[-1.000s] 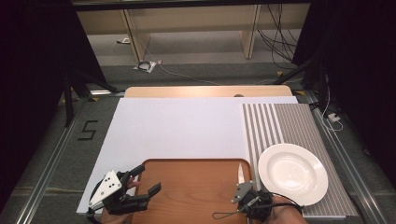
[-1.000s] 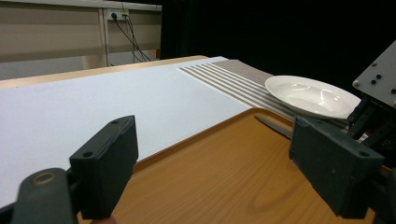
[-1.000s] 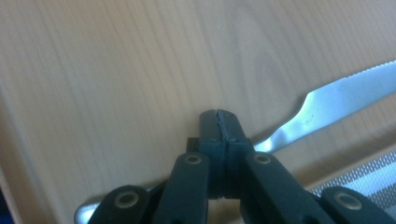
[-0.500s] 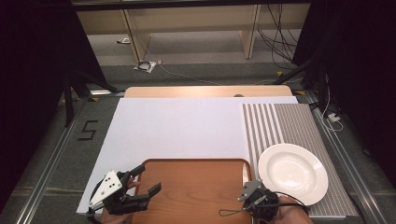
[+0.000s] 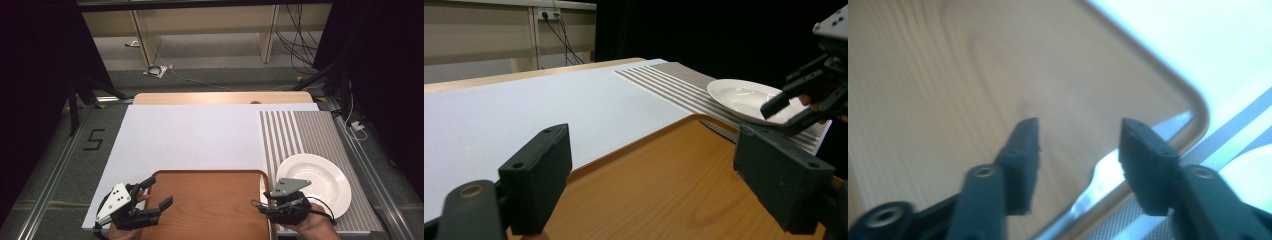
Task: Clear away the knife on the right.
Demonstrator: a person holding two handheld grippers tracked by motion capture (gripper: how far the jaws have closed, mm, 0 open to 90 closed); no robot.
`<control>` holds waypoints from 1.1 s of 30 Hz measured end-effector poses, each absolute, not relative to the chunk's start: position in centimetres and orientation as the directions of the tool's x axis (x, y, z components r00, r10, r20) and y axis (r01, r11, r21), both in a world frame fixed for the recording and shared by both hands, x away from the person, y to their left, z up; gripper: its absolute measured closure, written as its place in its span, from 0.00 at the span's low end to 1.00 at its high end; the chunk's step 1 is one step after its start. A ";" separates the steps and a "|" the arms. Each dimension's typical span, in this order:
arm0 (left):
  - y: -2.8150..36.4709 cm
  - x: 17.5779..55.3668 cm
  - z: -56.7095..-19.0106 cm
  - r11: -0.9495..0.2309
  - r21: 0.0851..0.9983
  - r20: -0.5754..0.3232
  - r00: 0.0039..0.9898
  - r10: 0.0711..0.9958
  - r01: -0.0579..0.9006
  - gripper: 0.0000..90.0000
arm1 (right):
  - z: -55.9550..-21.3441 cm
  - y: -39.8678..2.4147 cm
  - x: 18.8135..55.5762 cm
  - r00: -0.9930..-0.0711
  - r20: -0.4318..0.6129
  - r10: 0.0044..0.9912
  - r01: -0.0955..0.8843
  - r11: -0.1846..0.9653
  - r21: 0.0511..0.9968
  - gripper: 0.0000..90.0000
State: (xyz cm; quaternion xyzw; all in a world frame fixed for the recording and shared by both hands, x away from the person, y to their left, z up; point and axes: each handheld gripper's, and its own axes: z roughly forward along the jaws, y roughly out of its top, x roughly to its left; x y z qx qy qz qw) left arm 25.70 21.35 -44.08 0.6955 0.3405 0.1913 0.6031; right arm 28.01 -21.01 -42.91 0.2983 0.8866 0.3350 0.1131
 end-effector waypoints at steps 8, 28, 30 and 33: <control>21.4 25.7 -44.1 -0.041 0.969 -0.144 0.695 0.704 0.243 0.17 | -41.8 -22.5 28.0 -0.758 0.055 0.650 0.410 0.410 0.815 0.37; 21.4 25.7 -44.1 -0.042 0.968 -0.147 0.697 0.702 0.247 0.17 | -41.7 -25.2 27.0 -0.701 0.095 0.707 0.322 0.195 0.927 0.27; 21.4 25.7 -44.1 -0.042 0.968 -0.147 0.697 0.702 0.247 0.17 | -41.8 -25.3 26.9 -0.696 0.089 0.712 0.316 0.192 0.929 0.27; 21.4 25.7 -44.1 -0.042 0.968 -0.147 0.697 0.702 0.247 0.17 | -41.9 -25.4 26.8 -0.699 0.088 0.710 0.306 0.185 0.934 0.27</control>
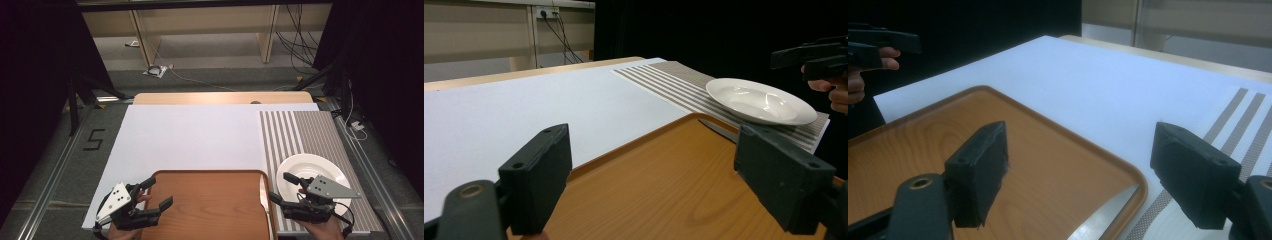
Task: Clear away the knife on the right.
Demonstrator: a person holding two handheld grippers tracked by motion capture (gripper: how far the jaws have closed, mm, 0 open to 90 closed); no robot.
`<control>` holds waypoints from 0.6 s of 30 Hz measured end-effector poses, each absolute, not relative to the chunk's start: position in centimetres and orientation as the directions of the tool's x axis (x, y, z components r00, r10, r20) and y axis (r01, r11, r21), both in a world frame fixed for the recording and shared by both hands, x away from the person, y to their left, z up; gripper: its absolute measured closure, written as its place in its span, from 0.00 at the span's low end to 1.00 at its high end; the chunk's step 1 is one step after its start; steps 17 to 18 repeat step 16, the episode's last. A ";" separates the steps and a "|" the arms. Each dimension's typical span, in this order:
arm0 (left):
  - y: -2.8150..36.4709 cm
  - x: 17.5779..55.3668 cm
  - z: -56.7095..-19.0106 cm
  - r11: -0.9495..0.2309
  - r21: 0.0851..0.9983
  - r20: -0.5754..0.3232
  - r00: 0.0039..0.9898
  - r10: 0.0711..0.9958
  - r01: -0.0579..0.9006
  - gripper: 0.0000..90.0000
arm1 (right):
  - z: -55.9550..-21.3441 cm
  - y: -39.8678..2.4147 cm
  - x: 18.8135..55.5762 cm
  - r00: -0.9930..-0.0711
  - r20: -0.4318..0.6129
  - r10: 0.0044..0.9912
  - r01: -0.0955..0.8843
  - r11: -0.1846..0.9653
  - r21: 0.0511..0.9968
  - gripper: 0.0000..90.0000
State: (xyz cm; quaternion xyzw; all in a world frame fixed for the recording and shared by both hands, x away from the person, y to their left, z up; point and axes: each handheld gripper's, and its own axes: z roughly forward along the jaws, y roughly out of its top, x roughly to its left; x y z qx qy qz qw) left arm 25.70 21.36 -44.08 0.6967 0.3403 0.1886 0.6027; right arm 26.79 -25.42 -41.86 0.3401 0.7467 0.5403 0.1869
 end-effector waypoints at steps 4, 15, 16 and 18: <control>21.3 25.7 -44.1 -0.041 0.969 -0.147 0.697 0.701 0.245 0.17 | -41.8 -25.5 26.7 -0.697 0.086 0.712 0.291 0.171 0.941 0.26; 21.3 25.7 -44.1 -0.041 0.969 -0.145 0.696 0.703 0.244 0.17 | -41.8 -25.4 26.7 -0.698 0.066 0.713 0.282 0.189 0.941 0.26; 21.3 25.7 -44.1 -0.042 0.969 -0.145 0.696 0.703 0.244 0.17 | -41.8 -25.4 26.7 -0.699 0.067 0.712 0.283 0.189 0.940 0.26; 21.3 25.7 -44.1 -0.042 0.969 -0.145 0.696 0.703 0.244 0.17 | -41.8 -25.4 26.7 -0.699 0.067 0.712 0.283 0.189 0.940 0.26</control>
